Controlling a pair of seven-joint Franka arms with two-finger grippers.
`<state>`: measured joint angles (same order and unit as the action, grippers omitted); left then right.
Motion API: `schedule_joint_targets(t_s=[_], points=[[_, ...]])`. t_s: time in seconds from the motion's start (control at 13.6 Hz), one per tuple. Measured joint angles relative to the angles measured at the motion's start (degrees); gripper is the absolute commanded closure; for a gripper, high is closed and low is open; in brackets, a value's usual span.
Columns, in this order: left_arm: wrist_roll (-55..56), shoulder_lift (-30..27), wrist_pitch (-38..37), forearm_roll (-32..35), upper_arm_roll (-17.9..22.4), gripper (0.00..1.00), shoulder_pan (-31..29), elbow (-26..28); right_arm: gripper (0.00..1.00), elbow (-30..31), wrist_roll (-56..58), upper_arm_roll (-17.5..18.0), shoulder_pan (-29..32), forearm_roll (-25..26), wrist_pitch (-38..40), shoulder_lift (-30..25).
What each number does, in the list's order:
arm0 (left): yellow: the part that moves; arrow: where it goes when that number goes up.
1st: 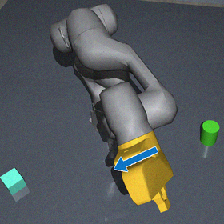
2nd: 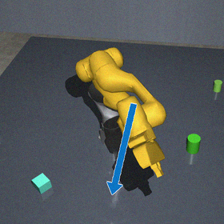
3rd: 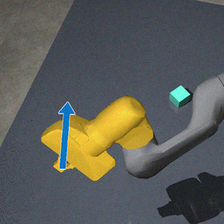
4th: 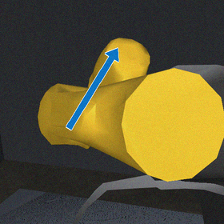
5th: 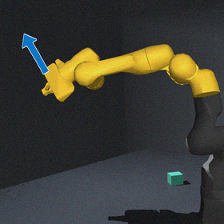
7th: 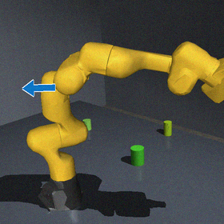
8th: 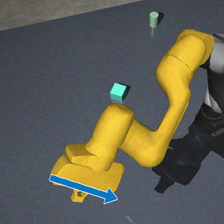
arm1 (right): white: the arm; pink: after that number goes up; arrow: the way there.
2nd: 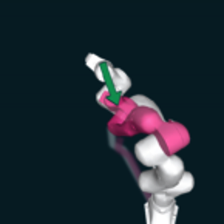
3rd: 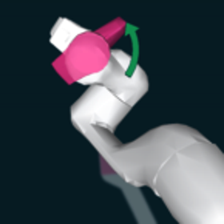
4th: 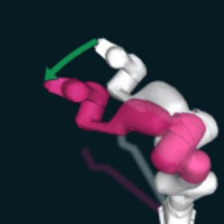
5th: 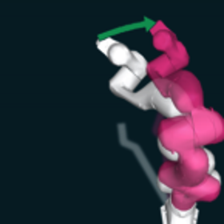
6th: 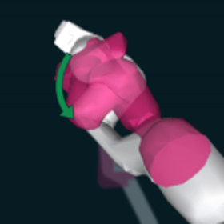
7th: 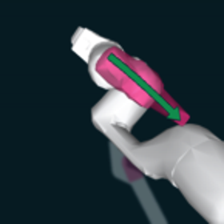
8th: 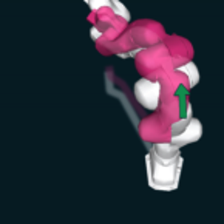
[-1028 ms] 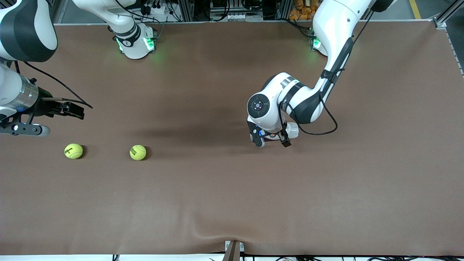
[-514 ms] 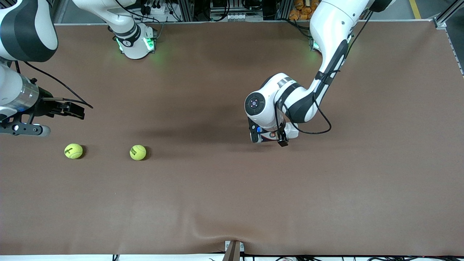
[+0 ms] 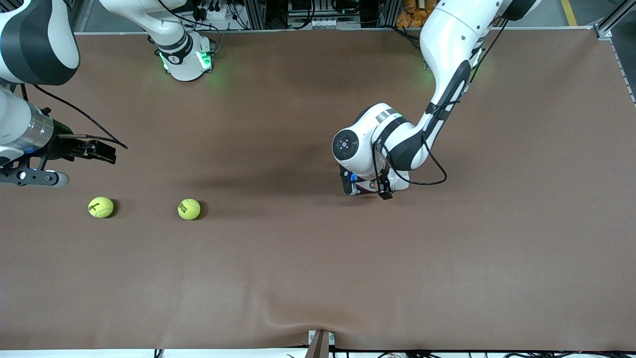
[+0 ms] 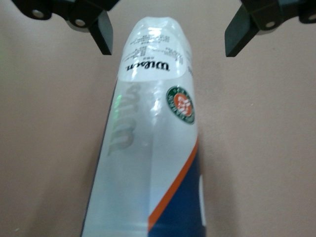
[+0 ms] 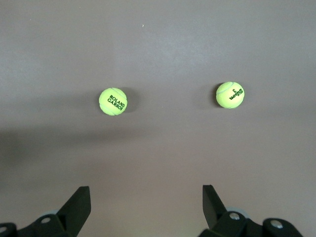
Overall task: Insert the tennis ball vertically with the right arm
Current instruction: 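Grasp the can's closed end with the left gripper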
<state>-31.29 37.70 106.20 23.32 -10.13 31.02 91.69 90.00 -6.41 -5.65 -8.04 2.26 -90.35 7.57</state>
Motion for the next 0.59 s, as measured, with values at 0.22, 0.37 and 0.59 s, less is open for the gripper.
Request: schedule_joint_targets(t_s=[0.22, 0.37, 0.59], points=[[0.4, 0.7, 0.0, 0.6, 0.1, 0.0, 0.6, 0.0, 0.0, 0.0, 0.0, 0.0, 0.0, 0.0, 0.0, 0.0], [2.2, 1.2, 0.0, 3.7, 0.1, 0.0, 0.8, 0.0, 0.0, 0.0, 0.0, 0.0, 0.0, 0.0, 0.0, 0.1], [5.3, 2.1, -0.5, 5.6, 0.1, 0.0, 2.1, 0.0, 0.0, 0.0, 0.0, 0.0, 0.0, 0.0, 0.0, 0.2]])
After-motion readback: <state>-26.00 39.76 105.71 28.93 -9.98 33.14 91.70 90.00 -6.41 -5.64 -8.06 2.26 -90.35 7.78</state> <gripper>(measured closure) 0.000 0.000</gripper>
